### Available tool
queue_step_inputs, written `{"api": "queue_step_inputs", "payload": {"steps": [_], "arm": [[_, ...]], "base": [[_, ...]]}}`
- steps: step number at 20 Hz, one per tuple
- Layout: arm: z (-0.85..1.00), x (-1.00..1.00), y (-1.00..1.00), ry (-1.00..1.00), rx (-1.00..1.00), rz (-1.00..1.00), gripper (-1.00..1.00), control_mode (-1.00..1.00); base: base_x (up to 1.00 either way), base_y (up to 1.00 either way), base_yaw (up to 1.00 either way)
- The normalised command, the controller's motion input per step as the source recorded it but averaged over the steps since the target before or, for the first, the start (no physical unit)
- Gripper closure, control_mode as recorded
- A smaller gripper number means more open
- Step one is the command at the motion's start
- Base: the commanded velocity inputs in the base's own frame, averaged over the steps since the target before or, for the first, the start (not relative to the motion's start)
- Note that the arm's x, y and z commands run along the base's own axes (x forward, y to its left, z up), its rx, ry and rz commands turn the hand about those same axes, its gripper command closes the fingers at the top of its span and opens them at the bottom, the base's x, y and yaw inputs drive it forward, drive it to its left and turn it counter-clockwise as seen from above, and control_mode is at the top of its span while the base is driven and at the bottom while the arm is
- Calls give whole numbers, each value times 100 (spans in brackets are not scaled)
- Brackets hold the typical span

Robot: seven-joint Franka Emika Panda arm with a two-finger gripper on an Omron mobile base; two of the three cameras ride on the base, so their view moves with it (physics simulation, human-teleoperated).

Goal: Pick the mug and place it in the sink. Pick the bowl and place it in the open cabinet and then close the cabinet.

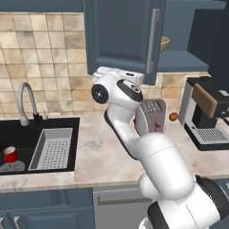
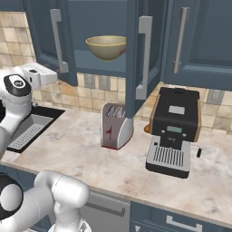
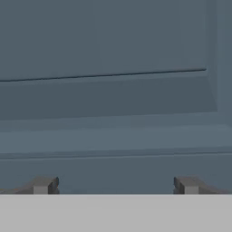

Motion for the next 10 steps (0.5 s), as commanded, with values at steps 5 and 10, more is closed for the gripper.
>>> {"api": "queue_step_inputs", "payload": {"steps": [5,10], "arm": [[0,27,-40,6,2,0,-100,-100],[0,39,-46,9,2,0,-100,-100]], "base": [[0,0,0],[0,0,0]]}}
